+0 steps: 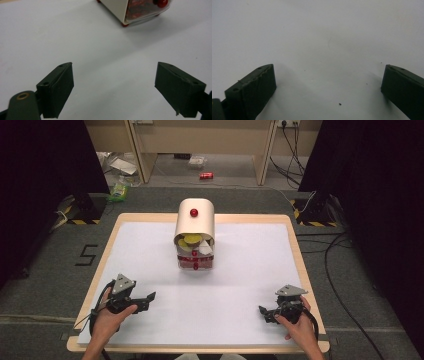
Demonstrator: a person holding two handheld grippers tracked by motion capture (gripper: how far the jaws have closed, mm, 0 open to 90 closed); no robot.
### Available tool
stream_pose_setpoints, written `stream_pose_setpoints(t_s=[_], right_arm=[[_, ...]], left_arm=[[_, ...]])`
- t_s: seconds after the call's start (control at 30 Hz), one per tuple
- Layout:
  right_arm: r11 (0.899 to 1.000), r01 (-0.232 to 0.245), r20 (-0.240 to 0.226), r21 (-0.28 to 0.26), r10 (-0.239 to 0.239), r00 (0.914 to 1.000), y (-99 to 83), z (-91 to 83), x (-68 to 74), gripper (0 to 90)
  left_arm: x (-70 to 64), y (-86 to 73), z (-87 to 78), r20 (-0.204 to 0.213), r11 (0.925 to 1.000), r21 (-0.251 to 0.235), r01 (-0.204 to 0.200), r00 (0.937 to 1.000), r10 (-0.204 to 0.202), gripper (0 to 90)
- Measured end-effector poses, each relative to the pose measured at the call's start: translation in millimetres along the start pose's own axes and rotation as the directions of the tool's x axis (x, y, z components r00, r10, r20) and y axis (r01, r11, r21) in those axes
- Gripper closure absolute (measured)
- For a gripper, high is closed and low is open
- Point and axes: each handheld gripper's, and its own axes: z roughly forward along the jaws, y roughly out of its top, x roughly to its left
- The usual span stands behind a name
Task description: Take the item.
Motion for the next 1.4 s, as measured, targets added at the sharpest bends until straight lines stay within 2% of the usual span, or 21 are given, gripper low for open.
stream_pose_setpoints(t_s=[0.2, 0.4, 0.77, 0.93, 1.03, 1.4], right_arm=[[1.0, -0.003, 0.0, 0.001, 0.003, 1.0, -0.1, -0.1, 0.3, 0.1], [1.0, -0.003, 0.0, 0.001, 0.003, 1.0, -0.1, -0.1, 0.3, 0.1], [1.0, -0.003, 0.0, 0.001, 0.003, 1.0, -0.1, -0.1, 0.4, 0.1], [1.0, -0.004, 0.0, 0.001, 0.004, 1.0, -0.1, -0.1, 0.4, 0.1], [1.0, -0.003, 0.0, 0.001, 0.003, 1.0, -0.1, -0.1, 0.4, 0.1], [1.0, -0.002, 0.0, 0.0, 0.002, 1.0, -0.1, 0.0, 0.4, 0.1]], left_arm=[[-8.4, 20.5, 1.7, 0.035, 0.9992, -0.029, -0.027, 0.999, 0.028, 15.1], [-15.9, 38.0, 2.4, 0.051, 0.997, -0.059, -0.049, 0.9973, 0.052, 15.2], [-28.4, 62.2, 6.5, 0.1, 0.9933, -0.092, -0.069, 0.9919, 0.078, 15.6], [-36.2, 74.6, 7.5, 0.119, 0.9894, -0.113, -0.091, 0.9873, 0.105, 16.1], [-43.0, 85.0, 10.3, 0.135, 0.9856, -0.128, -0.11, 0.9826, 0.128, 16.6], [-58.3, 112.3, 21.5, 0.144, 0.9748, -0.148, -0.167, 0.9715, 0.188, 20.6]])
